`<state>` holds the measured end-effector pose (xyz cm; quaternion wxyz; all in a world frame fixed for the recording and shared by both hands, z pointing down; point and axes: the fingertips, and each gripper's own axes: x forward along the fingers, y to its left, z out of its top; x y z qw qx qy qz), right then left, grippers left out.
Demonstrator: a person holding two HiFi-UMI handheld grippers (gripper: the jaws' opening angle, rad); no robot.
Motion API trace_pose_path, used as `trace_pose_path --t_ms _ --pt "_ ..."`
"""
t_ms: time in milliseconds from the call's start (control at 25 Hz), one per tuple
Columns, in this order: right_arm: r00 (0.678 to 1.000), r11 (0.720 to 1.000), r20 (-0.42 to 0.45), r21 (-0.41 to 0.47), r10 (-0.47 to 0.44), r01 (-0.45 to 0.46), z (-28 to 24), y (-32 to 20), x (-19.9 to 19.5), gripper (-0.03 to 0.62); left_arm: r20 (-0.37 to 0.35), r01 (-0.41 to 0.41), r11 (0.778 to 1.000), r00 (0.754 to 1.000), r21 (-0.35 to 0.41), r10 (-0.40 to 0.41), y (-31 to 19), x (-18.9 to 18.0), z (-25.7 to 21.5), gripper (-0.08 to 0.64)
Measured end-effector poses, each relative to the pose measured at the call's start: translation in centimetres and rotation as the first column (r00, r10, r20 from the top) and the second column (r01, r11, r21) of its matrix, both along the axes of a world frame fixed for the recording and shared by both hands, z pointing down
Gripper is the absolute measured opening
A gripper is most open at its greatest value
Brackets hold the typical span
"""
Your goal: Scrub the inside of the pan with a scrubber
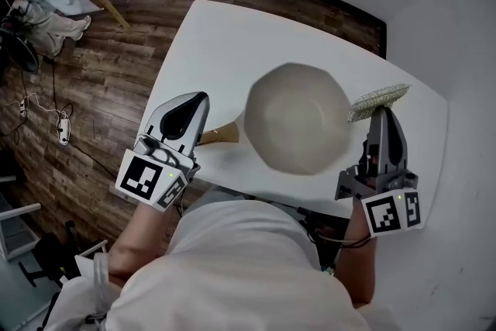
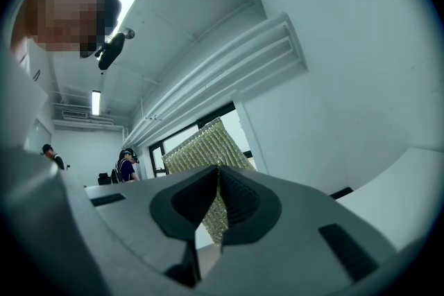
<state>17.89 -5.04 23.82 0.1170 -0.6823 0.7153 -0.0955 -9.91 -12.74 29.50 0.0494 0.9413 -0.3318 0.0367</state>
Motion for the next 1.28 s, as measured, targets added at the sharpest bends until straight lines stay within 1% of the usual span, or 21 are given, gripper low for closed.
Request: trace_pose_path --t_ms 80,200,320,520,680,840,920,960,1040,1120,1200,1280 --pt "1.0 1.0 0.001 -0.005 -0.005 0.005 -0.1 -0.1 0.1 0.028 -0.007 0.024 1.0 1.0 -0.01 -0.024 -0.5 -0.3 0.1 0.012" --pt "1.0 1.0 0.0 -0.014 -0.028 0.028 -0.4 -0.2 0.5 0.028 -0.025 0.035 0.999 0.999 -0.021 -0.035 -0.3 0.1 -0.2 0.012" --pt "0.998 0.998 0.001 -0.018 -0.067 0.067 -0.5 -0.4 0.8 0.028 -0.023 0.05 0.999 0.998 -0.002 -0.05 0.2 0.5 -0.9 0.012" --pt "0.99 0.99 -0.016 -0.038 -0.138 0.138 -1.0 -1.1 0.3 0.028 -0.042 0.092 0.995 0.995 -0.028 -0.093 1.4 0.8 -1.2 0.012" --pt "0.989 0.989 -0.015 -0.023 -0.149 0.149 -0.9 -1.3 0.6 0.028 -0.032 0.085 0.996 0.996 -0.026 -0.085 1.9 1.3 -0.5 0.012" --pt "0.986 0.985 -0.011 -0.032 -0.168 0.167 -0.3 -1.8 0.8 0.028 0.0 0.111 0.993 0.994 -0.032 -0.111 1.7 1.3 0.5 0.012" --pt "0.985 0.984 -0.012 -0.038 -0.175 0.174 -0.2 -2.1 1.0 0.028 0.038 0.117 0.993 0.992 -0.014 -0.117 1.7 1.5 0.9 0.012" --pt "0.984 0.983 -0.01 -0.041 -0.178 0.177 -0.1 -2.2 1.0 0.028 0.075 0.119 0.993 0.99 0.011 -0.119 1.8 1.7 1.2 0.012" --pt "0.983 0.982 -0.006 -0.048 -0.182 0.181 0.3 -2.6 1.1 0.028 0.18 0.108 0.991 0.976 0.08 -0.121 2.1 1.9 2.0 0.012" --pt "0.982 0.981 -0.001 -0.056 -0.187 0.187 0.6 -2.9 1.0 0.028 0.272 0.074 0.99 0.957 0.119 -0.105 2.5 2.2 3.1 0.012" --pt "0.981 0.98 0.003 -0.061 -0.192 0.192 1.1 -3.0 0.8 0.028 0.328 0.038 0.993 0.942 0.114 -0.074 2.9 2.4 4.4 0.012" --pt "0.981 0.979 0.008 -0.062 -0.195 0.195 1.5 -3.0 0.7 0.028 0.373 0.005 0.996 0.927 0.093 -0.04 3.3 2.5 5.7 0.014"
